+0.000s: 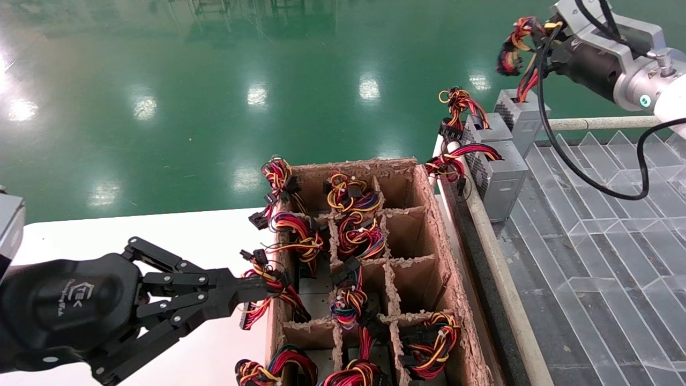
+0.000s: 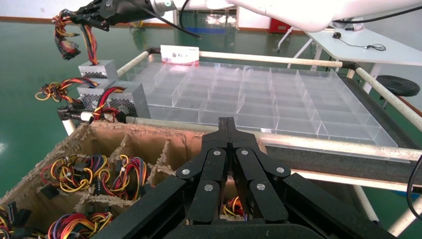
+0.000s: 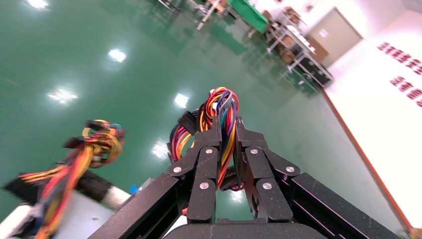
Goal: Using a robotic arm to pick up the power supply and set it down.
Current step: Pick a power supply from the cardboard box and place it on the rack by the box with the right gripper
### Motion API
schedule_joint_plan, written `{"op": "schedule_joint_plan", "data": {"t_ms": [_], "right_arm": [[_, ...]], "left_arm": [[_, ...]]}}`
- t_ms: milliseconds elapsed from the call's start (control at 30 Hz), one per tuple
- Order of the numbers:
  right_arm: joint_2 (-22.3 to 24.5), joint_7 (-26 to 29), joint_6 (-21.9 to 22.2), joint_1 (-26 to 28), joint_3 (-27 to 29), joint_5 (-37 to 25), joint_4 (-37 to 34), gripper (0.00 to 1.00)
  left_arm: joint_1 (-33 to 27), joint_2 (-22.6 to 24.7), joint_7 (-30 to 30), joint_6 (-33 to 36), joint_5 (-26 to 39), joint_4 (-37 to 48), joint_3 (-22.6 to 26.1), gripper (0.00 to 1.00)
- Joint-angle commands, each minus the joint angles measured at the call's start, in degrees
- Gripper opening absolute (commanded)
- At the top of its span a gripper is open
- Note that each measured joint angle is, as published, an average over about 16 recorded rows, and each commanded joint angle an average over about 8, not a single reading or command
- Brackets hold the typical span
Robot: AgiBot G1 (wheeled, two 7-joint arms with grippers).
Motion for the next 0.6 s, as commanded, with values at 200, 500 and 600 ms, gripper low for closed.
{"op": "schedule_joint_plan", "data": {"t_ms": [200, 500, 600], "right_arm": [[-1.47, -1.07, 1.83, 0.97, 0.05, -0.01, -3.90, 0.00], [-2.40, -3.63, 0.16, 0.57, 0.48, 3.09, -5.49, 0.00], [-2.48, -4.69, -0.67, 0.33, 0.64, 4.16, -5.71, 0.03]], "left_arm": [[0.00, 0.00, 0.00, 0.00, 0.00, 0.00, 0.00, 0.00], [0.00, 0.00, 0.00, 0.00, 0.00, 0.00, 0.00, 0.00], [0.00, 0.00, 0.00, 0.00, 0.00, 0.00, 0.00, 0.00]]}}
